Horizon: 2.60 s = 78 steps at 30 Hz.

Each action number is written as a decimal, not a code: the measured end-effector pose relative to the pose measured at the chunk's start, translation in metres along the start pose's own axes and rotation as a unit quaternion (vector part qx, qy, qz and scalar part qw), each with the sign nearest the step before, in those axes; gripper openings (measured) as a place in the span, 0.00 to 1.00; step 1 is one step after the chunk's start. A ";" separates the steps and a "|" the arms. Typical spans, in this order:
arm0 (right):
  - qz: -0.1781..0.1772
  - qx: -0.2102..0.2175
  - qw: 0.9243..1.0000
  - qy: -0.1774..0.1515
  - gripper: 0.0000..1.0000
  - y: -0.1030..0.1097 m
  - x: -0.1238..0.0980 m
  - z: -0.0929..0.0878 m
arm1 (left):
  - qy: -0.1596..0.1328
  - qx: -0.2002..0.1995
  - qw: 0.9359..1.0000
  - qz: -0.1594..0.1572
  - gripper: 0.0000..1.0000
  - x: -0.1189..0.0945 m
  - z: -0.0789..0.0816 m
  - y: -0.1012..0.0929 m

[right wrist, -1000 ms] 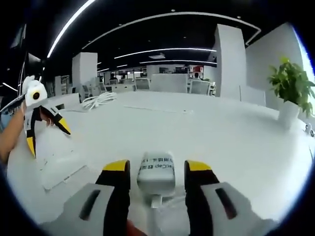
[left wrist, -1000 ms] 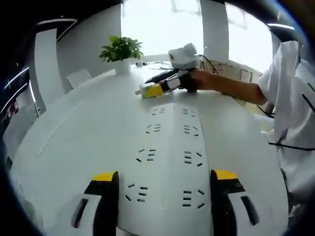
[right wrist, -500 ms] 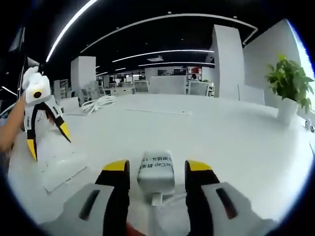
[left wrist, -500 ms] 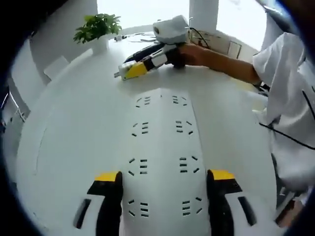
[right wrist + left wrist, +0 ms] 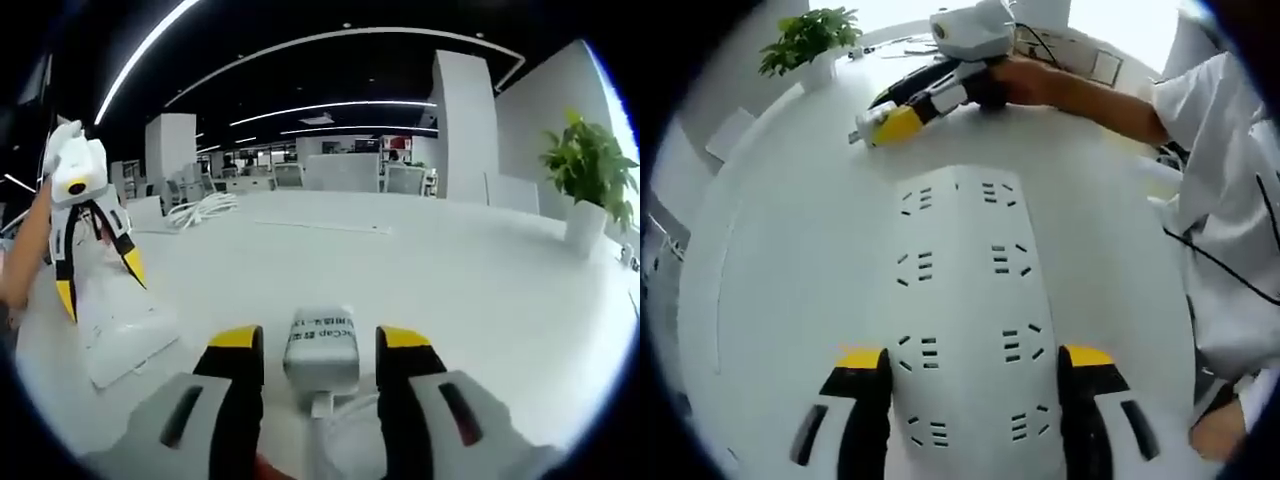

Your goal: Straighten the power strip on the desk, plug the charger into it

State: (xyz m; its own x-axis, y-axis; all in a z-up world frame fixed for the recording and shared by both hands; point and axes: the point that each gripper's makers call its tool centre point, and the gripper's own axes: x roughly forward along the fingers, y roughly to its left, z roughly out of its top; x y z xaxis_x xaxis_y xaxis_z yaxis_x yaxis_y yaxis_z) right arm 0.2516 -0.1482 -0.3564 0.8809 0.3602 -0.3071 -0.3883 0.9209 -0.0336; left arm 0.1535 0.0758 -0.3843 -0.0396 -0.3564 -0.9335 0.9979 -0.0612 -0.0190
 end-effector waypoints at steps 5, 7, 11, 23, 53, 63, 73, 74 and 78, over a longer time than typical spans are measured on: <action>0.002 -0.007 1.000 -0.009 0.44 0.001 0.001 0.003 | 0.012 0.002 1.000 -0.001 0.68 -0.001 -0.002 0.001; 0.002 -0.004 1.000 -0.008 0.44 0.001 0.001 0.002 | 0.014 0.004 1.000 -0.002 0.68 -0.001 -0.003 0.003; 0.000 -0.008 1.000 -0.009 0.46 0.002 0.002 0.003 | 0.013 0.006 1.000 -0.003 0.68 -0.002 -0.003 0.004; 0.006 -0.007 1.000 -0.019 0.45 0.005 0.005 0.007 | -0.002 0.010 1.000 -0.009 0.68 -0.003 -0.002 0.007; -0.025 0.033 0.999 -0.006 0.29 -0.011 0.002 -0.001 | 0.008 -0.001 1.000 -0.012 0.67 -0.001 0.004 0.012; -0.007 0.055 0.998 0.004 0.29 0.003 -0.007 0.007 | 0.014 -0.009 1.000 -0.003 0.68 0.001 0.006 0.012; 0.046 0.071 0.993 0.078 0.28 0.061 -0.040 0.030 | 0.009 -0.009 1.000 -0.005 0.68 0.001 0.005 0.011; 0.049 0.070 0.993 0.083 0.28 0.066 -0.043 0.034 | 0.008 -0.009 1.000 -0.005 0.68 0.001 0.005 0.011; 0.059 0.064 0.991 0.105 0.28 0.081 -0.052 0.043 | 0.006 -0.008 1.000 -0.006 0.68 0.001 0.006 0.011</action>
State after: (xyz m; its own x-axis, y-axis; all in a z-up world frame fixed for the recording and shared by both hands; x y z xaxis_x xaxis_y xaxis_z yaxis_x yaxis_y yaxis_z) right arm 0.1859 -0.0857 -0.3026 0.7504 0.4392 -0.4939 -0.4353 0.8907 0.1309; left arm 0.1643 0.0698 -0.3832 -0.0502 -0.3452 -0.9372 0.9982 -0.0494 -0.0353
